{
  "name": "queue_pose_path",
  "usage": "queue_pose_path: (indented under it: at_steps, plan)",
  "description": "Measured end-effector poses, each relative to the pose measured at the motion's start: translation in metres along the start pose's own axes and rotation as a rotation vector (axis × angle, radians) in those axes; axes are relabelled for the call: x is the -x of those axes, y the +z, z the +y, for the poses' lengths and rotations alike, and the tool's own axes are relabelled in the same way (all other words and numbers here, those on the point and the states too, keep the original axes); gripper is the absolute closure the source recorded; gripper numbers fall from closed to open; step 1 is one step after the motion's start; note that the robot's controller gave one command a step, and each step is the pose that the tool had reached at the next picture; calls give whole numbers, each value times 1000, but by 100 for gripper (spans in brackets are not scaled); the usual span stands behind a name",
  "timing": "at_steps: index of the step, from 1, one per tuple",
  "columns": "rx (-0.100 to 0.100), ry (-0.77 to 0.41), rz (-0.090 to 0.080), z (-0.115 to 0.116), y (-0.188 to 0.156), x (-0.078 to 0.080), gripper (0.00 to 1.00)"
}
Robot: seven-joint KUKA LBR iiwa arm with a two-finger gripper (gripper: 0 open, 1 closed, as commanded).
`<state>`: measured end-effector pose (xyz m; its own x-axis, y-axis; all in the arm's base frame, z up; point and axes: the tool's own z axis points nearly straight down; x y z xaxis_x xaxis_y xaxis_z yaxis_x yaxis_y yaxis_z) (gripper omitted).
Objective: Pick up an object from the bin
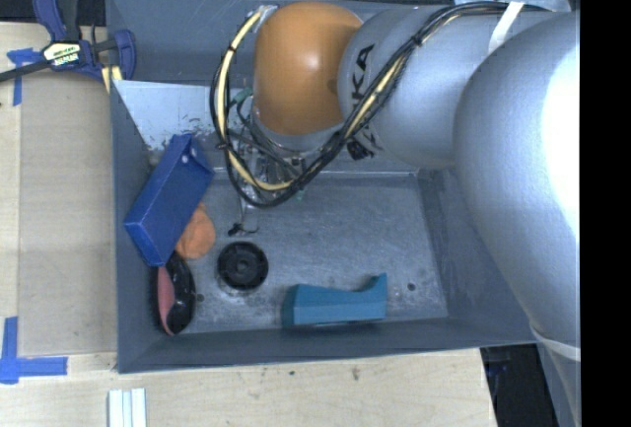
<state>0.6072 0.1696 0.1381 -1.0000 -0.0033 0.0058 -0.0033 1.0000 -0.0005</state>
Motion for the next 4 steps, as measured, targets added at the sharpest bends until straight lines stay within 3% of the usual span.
queue_pose_path:
  at_steps: [1, 2, 3, 4]
  plan:
    - [1, 3, -8, -1, -5, 2, 0]
    - [2, -48, -14, -8, 17, -35, 0]
    - [1, -97, -9, -3, 52, -95, 0]
    - [2, -301, -8, 0, 64, -82, 100]
